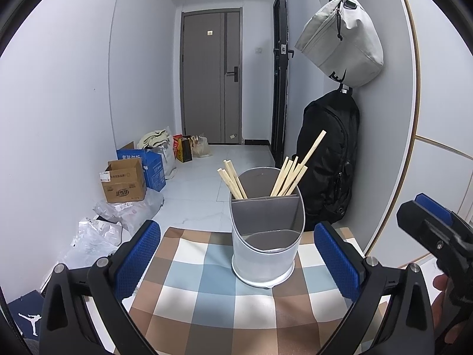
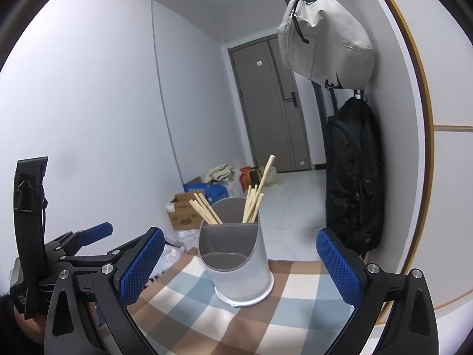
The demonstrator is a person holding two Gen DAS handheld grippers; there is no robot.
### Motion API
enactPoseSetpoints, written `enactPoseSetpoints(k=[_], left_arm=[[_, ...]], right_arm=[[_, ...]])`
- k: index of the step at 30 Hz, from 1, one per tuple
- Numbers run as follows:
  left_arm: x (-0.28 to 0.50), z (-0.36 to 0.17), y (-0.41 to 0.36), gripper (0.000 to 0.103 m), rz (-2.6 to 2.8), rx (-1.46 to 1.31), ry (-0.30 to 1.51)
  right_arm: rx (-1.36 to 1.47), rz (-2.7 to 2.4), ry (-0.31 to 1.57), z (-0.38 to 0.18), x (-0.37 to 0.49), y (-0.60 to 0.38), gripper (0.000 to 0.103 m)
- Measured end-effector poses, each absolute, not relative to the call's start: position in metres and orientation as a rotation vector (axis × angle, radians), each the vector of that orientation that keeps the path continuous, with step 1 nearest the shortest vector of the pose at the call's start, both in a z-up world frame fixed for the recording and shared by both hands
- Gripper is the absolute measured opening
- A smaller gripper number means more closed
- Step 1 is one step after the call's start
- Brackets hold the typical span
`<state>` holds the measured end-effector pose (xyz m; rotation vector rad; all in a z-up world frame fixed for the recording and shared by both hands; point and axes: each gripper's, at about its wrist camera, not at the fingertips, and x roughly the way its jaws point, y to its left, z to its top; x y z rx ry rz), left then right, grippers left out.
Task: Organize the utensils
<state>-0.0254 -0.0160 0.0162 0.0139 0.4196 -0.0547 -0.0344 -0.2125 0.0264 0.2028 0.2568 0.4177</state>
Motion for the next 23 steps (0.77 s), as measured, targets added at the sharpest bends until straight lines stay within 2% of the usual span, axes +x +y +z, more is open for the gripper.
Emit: enactPoseSetpoints(k=[23], left_arm=[[-0.0234,0.0115,-0.0154,0.101,-0.069,0.005,0.439]], right_arm=[[0.221,0.404,0.258,0.0256,-0.035,-0.2168,0.103]])
